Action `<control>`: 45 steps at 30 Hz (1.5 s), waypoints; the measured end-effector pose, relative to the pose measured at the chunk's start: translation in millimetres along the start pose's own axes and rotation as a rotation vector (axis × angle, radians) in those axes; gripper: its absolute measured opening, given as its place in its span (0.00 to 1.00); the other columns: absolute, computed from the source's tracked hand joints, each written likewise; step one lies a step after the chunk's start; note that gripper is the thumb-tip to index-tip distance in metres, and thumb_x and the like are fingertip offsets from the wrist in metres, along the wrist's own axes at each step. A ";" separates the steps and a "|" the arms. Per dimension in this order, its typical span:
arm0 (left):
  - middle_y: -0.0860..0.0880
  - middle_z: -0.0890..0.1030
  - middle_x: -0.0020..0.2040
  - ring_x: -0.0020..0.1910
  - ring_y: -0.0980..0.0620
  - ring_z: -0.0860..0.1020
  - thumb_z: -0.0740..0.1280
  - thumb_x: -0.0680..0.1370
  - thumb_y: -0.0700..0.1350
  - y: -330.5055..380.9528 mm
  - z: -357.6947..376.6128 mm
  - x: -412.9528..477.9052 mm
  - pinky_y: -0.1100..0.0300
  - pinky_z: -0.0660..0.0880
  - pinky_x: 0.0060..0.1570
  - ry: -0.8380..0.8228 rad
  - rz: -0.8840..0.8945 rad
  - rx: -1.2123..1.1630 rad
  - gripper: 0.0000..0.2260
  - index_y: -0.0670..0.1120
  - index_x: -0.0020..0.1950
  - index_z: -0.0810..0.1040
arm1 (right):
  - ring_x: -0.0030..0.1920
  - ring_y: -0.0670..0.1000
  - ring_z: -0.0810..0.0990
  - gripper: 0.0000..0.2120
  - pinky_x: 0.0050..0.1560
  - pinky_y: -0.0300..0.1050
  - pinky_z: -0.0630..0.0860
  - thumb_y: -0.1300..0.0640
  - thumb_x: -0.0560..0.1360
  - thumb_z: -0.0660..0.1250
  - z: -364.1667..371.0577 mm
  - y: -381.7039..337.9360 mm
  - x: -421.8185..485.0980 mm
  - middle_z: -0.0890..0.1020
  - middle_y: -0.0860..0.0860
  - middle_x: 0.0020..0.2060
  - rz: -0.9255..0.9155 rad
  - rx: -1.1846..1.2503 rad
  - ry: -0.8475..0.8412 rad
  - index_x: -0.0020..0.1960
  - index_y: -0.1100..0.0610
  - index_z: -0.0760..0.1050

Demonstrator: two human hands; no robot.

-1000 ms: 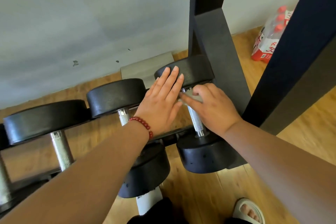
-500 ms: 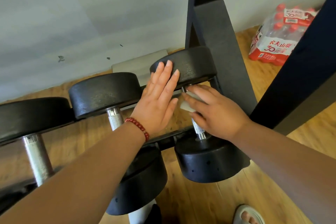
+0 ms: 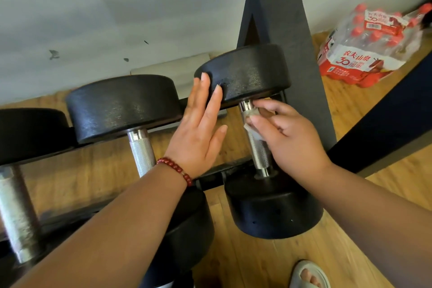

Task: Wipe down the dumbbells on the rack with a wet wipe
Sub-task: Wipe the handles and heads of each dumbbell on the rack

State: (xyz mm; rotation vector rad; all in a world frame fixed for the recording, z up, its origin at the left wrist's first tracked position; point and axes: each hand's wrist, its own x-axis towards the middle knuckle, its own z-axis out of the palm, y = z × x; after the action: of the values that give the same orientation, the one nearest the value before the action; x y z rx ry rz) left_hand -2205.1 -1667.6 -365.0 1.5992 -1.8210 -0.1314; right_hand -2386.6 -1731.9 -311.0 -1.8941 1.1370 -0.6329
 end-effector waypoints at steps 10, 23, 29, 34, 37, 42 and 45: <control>0.47 0.41 0.78 0.78 0.51 0.38 0.53 0.82 0.48 2.5 0.4 1.3 0.62 0.43 0.76 -0.021 -0.064 0.015 0.28 0.51 0.77 0.41 | 0.45 0.47 0.81 0.15 0.45 0.40 0.77 0.44 0.79 0.62 14.0 0.5 19.0 0.81 0.48 0.45 0.388 -0.063 -0.211 0.56 0.54 0.75; 0.45 0.43 0.78 0.78 0.49 0.40 0.55 0.82 0.46 0.0 3.2 1.7 0.61 0.44 0.76 0.009 -0.048 0.018 0.27 0.49 0.77 0.45 | 0.51 0.51 0.84 0.05 0.59 0.50 0.77 0.52 0.77 0.68 11.0 4.0 33.8 0.85 0.51 0.50 0.488 0.423 -0.288 0.52 0.51 0.77; 0.45 0.43 0.78 0.78 0.50 0.39 0.55 0.82 0.47 1.3 4.1 1.8 0.63 0.43 0.76 0.009 -0.054 0.026 0.27 0.48 0.77 0.45 | 0.56 0.52 0.82 0.11 0.64 0.50 0.72 0.52 0.75 0.70 2.4 14.3 19.3 0.85 0.52 0.51 0.572 0.284 -0.451 0.56 0.52 0.77; 0.45 0.43 0.78 0.77 0.50 0.38 0.55 0.82 0.46 0.5 3.7 2.5 0.64 0.42 0.75 0.019 -0.047 0.026 0.27 0.48 0.77 0.45 | 0.55 0.54 0.83 0.10 0.62 0.53 0.76 0.53 0.75 0.70 6.4 3.2 31.7 0.84 0.56 0.53 0.585 0.403 -0.378 0.55 0.55 0.76; 0.45 0.43 0.78 0.77 0.51 0.38 0.55 0.82 0.46 0.8 3.5 2.4 0.64 0.41 0.75 0.014 -0.048 0.033 0.27 0.49 0.77 0.45 | 0.57 0.54 0.81 0.22 0.63 0.55 0.74 0.49 0.71 0.74 6.5 6.1 27.4 0.82 0.53 0.55 0.575 0.392 -0.362 0.62 0.53 0.75; 0.45 0.43 0.78 0.78 0.50 0.38 0.56 0.82 0.45 0.6 4.1 1.8 0.62 0.42 0.75 0.012 -0.056 0.032 0.28 0.49 0.77 0.45 | 0.50 0.52 0.84 0.20 0.57 0.53 0.78 0.43 0.70 0.74 16.9 3.4 28.7 0.84 0.50 0.50 0.536 0.309 -0.265 0.58 0.52 0.77; 0.44 0.43 0.78 0.78 0.49 0.39 0.56 0.82 0.44 0.5 4.6 1.8 0.61 0.43 0.76 0.023 -0.041 0.036 0.27 0.48 0.77 0.45 | 0.43 0.53 0.85 0.11 0.49 0.49 0.81 0.51 0.72 0.74 22.2 -1.8 43.9 0.85 0.53 0.44 0.534 0.391 -0.202 0.50 0.56 0.80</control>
State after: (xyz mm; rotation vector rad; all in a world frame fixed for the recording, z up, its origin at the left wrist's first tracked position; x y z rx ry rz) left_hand -2208.0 -1670.8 -367.4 1.6566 -1.7831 -0.0993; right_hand -2348.7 -1761.7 -321.0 -1.2219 1.2148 -0.3220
